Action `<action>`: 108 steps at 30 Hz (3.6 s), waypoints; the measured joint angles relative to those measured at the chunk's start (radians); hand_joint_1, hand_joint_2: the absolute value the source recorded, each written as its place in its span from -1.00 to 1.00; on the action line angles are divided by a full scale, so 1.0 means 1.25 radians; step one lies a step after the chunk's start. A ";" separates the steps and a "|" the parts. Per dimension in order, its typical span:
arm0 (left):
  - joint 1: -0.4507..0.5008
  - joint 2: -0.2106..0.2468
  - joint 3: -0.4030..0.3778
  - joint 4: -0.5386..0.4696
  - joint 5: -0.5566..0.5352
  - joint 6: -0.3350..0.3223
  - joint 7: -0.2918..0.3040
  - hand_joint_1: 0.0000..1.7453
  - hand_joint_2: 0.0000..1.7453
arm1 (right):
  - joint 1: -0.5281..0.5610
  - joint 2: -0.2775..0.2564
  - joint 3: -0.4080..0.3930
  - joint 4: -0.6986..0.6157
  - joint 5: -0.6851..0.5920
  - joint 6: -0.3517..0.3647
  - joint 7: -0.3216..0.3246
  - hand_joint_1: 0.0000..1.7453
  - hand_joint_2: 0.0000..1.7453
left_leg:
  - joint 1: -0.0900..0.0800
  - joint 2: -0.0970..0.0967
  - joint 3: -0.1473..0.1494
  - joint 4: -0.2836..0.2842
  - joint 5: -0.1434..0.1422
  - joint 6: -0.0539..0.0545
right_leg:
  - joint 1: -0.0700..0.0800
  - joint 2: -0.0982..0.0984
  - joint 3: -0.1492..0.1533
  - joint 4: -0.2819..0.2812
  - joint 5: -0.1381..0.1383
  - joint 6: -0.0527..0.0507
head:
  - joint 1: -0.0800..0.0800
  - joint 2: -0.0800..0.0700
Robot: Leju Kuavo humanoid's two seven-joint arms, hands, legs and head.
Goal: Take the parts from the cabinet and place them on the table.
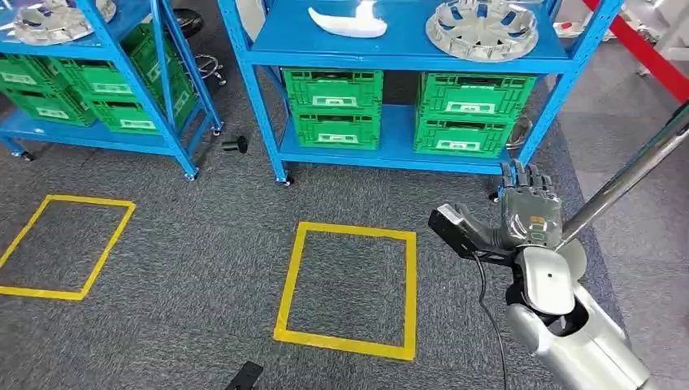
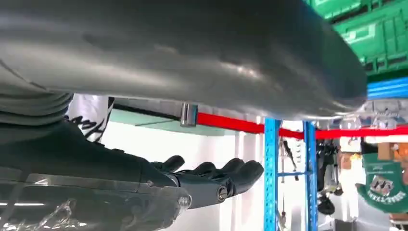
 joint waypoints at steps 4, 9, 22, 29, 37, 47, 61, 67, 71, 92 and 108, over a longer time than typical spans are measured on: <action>0.002 0.002 0.000 0.003 -0.001 0.000 0.000 -1.00 -1.00 | 0.000 0.003 0.001 0.001 -0.002 0.000 0.000 -1.00 -1.00 | -0.025 -0.015 0.038 -0.115 0.089 0.050 | -0.004 0.008 0.036 -0.020 -0.019 0.010 | 0.014 0.000; -0.007 0.002 0.000 0.006 -0.003 0.003 0.002 -1.00 -1.00 | -0.003 0.005 -0.004 -0.003 -0.001 -0.003 0.000 -1.00 -1.00 | -0.015 -0.017 0.108 -0.224 0.057 0.053 | -0.004 -0.004 -0.001 0.039 -0.001 0.034 | 0.002 0.000; -0.001 -0.006 0.000 0.007 -0.003 0.002 0.001 -1.00 -1.00 | 0.008 0.005 -0.004 0.000 -0.006 -0.001 0.000 -1.00 -1.00 | 0.002 -0.012 0.226 -0.224 -0.040 -0.005 | -0.016 -0.021 -0.102 -0.010 0.095 0.020 | 0.027 0.000; 0.000 -0.007 0.000 0.008 -0.004 0.002 0.000 -1.00 -1.00 | 0.011 0.005 -0.003 -0.001 -0.006 -0.001 0.000 -1.00 -1.00 | 0.004 -0.012 0.047 0.030 -0.130 -0.014 | -0.014 -0.011 -0.049 -0.015 0.056 0.005 | 0.007 0.000; 0.005 -0.007 0.000 0.009 -0.006 0.002 -0.001 -1.00 -1.00 | 0.013 0.008 -0.004 -0.001 -0.007 -0.005 -0.001 -1.00 -1.00 | -0.008 -0.012 0.075 -0.179 0.040 0.022 | -0.012 -0.004 0.002 -0.006 0.024 0.035 | 0.002 0.000; 0.002 -0.009 0.000 0.010 -0.014 0.001 -0.002 -1.00 -1.00 | 0.015 0.009 -0.005 -0.002 -0.003 -0.022 -0.006 -1.00 -1.00 | -0.011 -0.017 0.148 -0.187 -0.007 0.035 | -0.008 -0.012 -0.127 0.071 0.074 0.034 | 0.021 0.000; 0.001 -0.010 0.001 0.011 -0.020 0.001 -0.001 -1.00 -1.00 | 0.015 0.043 0.006 0.000 -0.001 -0.035 -0.038 -1.00 -1.00 | -0.001 -0.015 0.020 -0.020 -0.043 -0.014 | -0.008 -0.010 -0.019 -0.018 0.031 0.004 | 0.014 0.000; 0.005 -0.010 0.002 0.011 -0.027 0.000 0.000 -1.00 -1.00 | 0.013 0.059 0.012 0.000 -0.004 -0.041 -0.045 -1.00 -1.00 | -0.011 -0.012 0.050 -0.171 0.052 0.018 | -0.008 -0.010 0.013 -0.015 0.002 0.029 | 0.014 0.000; -0.001 -0.008 0.003 0.012 -0.028 0.001 -0.001 -1.00 -1.00 | 0.003 0.065 0.013 -0.006 -0.004 -0.045 -0.052 -1.00 -1.00 | -0.004 -0.016 0.079 -0.179 0.042 0.036 | -0.009 -0.012 -0.038 0.086 -0.027 0.040 | 0.021 0.000; 0.019 -0.012 0.004 0.014 -0.027 0.005 -0.013 -1.00 -1.00 | 0.029 0.071 0.020 -0.027 -0.006 -0.028 -0.029 -1.00 -1.00 | -0.001 -0.020 0.027 -0.042 -0.040 -0.008 | 0.000 -0.007 -0.014 -0.033 0.039 0.002 | 0.013 0.000; 0.027 -0.016 0.010 0.016 -0.024 0.002 -0.025 -1.00 -1.00 | 0.067 0.016 -0.014 -0.060 -0.007 0.000 0.002 -1.00 -1.00 | -0.006 -0.022 0.124 -0.190 0.009 0.036 | -0.001 -0.012 -0.143 0.074 0.054 0.036 | 0.025 0.000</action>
